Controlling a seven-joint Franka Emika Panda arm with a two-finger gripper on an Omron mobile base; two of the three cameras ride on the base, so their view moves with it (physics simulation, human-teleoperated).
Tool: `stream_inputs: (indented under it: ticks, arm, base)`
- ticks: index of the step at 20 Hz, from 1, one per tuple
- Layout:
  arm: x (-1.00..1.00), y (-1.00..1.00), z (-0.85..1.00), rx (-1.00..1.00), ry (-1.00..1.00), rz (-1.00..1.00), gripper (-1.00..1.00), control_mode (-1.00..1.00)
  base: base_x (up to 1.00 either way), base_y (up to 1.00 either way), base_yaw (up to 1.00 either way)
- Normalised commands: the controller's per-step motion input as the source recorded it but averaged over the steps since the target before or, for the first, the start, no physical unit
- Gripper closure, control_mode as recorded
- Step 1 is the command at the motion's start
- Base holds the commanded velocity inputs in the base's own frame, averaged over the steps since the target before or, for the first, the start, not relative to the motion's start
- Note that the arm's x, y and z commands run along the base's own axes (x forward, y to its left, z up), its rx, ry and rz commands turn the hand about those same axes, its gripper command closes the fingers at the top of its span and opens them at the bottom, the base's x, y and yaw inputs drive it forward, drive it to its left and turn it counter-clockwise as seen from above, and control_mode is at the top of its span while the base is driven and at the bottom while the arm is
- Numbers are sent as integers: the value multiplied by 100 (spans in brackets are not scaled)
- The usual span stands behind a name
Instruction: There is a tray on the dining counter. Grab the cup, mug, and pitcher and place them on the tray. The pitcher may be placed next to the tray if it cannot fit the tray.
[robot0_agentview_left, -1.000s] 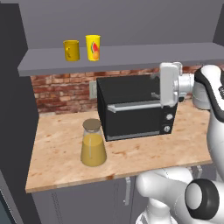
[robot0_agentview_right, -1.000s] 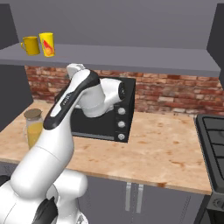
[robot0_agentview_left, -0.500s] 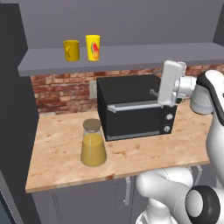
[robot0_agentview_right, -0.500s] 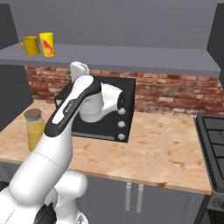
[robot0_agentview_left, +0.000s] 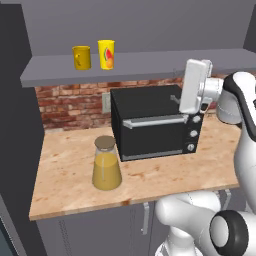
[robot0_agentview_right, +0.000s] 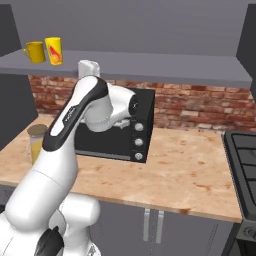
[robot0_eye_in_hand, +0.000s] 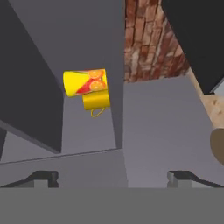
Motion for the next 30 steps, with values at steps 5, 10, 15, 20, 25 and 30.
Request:
stream_inputs:
  ticks: [5,10,15,20,25,30]
  arm:
    - [1,0,27,0,13,-2,-100,-100]
    - [17,6,5,-2,0,0,-100,-100]
    - [14,11,2,-7,0,0,-100,-100]
    - [12,2,18,-7,5,0,-100,-100]
    - [6,4,27,-6,12,0,-100,-100]
    - [5,15,11,-9,4,0,-100,-100]
  base:
    - [0,0,0]
    - [0,0,0]
    - [0,0,0]
    - [0,0,0]
    - [0,0,0]
    - [0,0,0]
